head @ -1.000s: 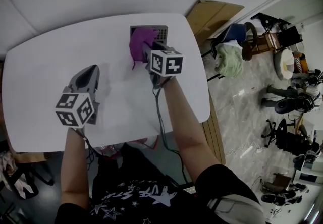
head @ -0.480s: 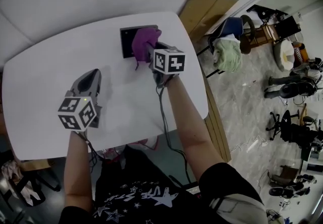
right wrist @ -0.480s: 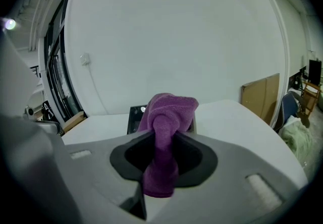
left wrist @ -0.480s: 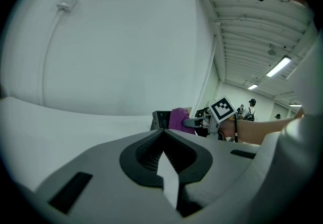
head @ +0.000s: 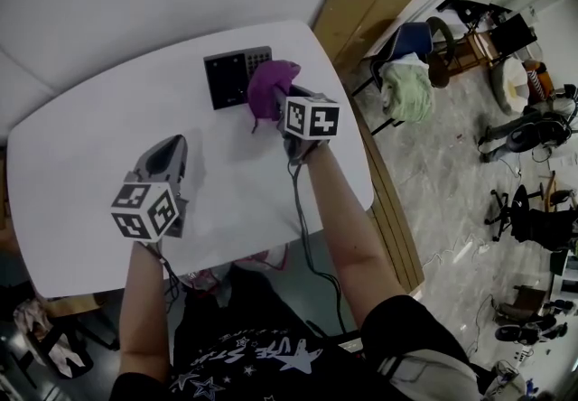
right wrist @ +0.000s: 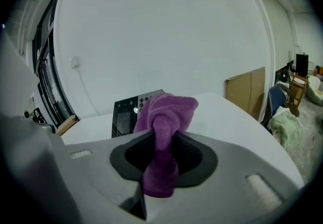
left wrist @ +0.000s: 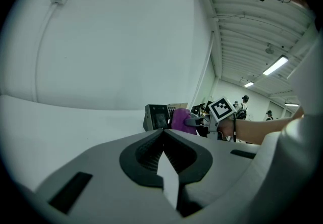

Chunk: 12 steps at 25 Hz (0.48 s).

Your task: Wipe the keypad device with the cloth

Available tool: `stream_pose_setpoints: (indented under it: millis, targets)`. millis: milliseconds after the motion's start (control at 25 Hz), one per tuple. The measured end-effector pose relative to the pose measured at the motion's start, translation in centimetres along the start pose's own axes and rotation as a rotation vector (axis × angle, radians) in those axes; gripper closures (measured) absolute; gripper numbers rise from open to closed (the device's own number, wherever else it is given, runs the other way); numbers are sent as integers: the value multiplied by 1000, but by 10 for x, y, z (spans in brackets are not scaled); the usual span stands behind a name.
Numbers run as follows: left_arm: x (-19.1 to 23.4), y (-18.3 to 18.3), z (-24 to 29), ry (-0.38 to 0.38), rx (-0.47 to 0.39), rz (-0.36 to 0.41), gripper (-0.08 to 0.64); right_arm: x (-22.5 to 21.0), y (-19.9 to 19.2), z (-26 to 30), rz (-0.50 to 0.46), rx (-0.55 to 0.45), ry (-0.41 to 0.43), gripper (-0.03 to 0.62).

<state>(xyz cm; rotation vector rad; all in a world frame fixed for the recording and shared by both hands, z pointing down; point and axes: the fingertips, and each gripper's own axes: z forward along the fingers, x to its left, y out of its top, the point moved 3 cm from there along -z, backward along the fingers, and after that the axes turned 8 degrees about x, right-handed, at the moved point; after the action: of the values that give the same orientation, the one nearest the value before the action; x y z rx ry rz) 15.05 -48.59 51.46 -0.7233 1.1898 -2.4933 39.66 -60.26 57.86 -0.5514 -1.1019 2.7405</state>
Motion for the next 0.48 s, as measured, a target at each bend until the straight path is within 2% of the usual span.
stream_pose_setpoints:
  millis: [280,480]
  targets:
    - [-2,-1,-6,-19,-9,1,552,7,-6,-15,6,-16,0,494]
    - [1,-6,-23,-51,-23,3,552,31,-8,-39,-16,-41,-11,494]
